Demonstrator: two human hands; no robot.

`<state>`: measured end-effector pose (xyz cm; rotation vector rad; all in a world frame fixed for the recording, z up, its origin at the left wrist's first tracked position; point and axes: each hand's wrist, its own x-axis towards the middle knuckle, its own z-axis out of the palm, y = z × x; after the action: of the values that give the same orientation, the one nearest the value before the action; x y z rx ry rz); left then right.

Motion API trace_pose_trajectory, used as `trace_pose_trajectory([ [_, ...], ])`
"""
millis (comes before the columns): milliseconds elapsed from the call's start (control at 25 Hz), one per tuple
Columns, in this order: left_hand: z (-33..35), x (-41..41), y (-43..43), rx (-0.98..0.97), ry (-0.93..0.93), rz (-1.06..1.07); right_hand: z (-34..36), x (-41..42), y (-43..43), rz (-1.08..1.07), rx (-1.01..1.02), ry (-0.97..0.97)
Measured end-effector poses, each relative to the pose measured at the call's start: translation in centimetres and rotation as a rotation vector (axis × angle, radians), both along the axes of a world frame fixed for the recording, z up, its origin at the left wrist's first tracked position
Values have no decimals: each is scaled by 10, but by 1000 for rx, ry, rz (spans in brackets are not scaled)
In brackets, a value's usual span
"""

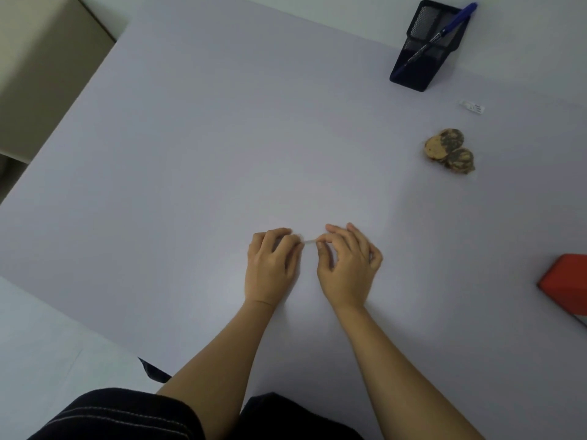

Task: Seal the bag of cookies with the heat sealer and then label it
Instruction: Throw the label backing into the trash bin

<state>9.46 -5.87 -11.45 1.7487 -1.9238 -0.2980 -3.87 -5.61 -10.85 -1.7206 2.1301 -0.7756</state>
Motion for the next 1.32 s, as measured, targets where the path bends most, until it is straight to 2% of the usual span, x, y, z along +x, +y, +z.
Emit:
trace_pose_trajectory([
  [440, 0, -1, -2, 3, 69, 39, -5, 2, -3, -63, -60, -21],
  [640, 2, -1, -2, 10, 127, 42, -5, 5, -4, -48, -35, 29],
  [720, 9, -1, -2, 40, 209, 73, -4, 3, -6, -7, -47, 10],
  [840, 24, 14, 2, 93, 467, 180, 5, 18, 3, 92, -56, -141],
  [960, 41, 58, 18, 121, 717, 420, 15, 75, 31, 178, 10, -261],
  [1040, 51, 107, 38, 89, 818, 546, 19, 129, 57, 234, 45, -302],
  [1200, 53, 233, 96, -44, 914, 714, 21, 253, 111, 345, 34, -341],
  [1320, 41, 314, 140, -100, 904, 851, 19, 330, 142, 455, -6, -347],
])
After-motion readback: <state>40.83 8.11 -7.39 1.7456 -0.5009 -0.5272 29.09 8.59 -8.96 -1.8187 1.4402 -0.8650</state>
